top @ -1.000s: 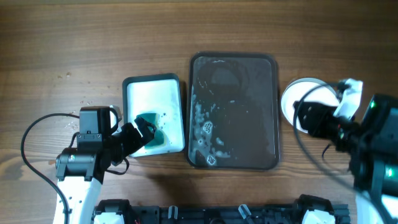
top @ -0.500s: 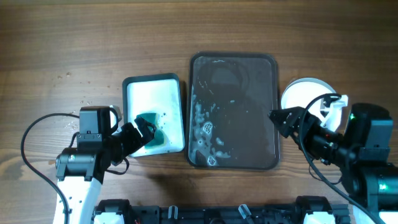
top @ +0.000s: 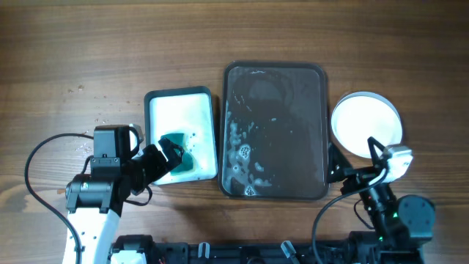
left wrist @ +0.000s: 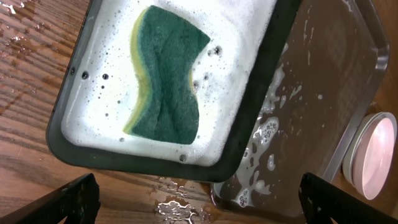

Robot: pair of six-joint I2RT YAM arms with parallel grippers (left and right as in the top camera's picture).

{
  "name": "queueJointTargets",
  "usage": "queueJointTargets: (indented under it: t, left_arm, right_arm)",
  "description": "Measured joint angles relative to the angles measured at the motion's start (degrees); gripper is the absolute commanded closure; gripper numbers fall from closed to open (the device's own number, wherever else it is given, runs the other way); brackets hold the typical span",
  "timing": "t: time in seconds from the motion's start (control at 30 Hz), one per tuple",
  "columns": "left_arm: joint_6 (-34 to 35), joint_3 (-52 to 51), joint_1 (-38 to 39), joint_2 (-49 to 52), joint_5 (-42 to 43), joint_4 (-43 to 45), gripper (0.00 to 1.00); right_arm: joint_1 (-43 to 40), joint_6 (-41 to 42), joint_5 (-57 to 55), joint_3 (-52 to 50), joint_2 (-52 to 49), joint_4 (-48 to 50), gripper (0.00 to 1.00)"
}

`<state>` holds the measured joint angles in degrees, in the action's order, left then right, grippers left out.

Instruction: Clean dirty plates on tray and stack at the side

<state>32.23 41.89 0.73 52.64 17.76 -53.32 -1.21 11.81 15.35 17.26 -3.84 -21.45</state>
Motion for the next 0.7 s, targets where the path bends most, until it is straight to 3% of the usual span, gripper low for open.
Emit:
queueJointTargets:
  t: [0.37, 0.7]
  left_arm:
    - [0.0, 0.0, 0.0, 0.0, 0.0, 0.0, 0.0]
    - [0.0, 0.0, 0.0, 0.0, 0.0, 0.0, 0.0]
  right_arm:
    - [0.0, -6.1, 0.0, -16.2, 2.9, 22.3, 0.0]
    - [0.3, -6.6, -0.9, -16.7, 2.9, 22.6, 0.0]
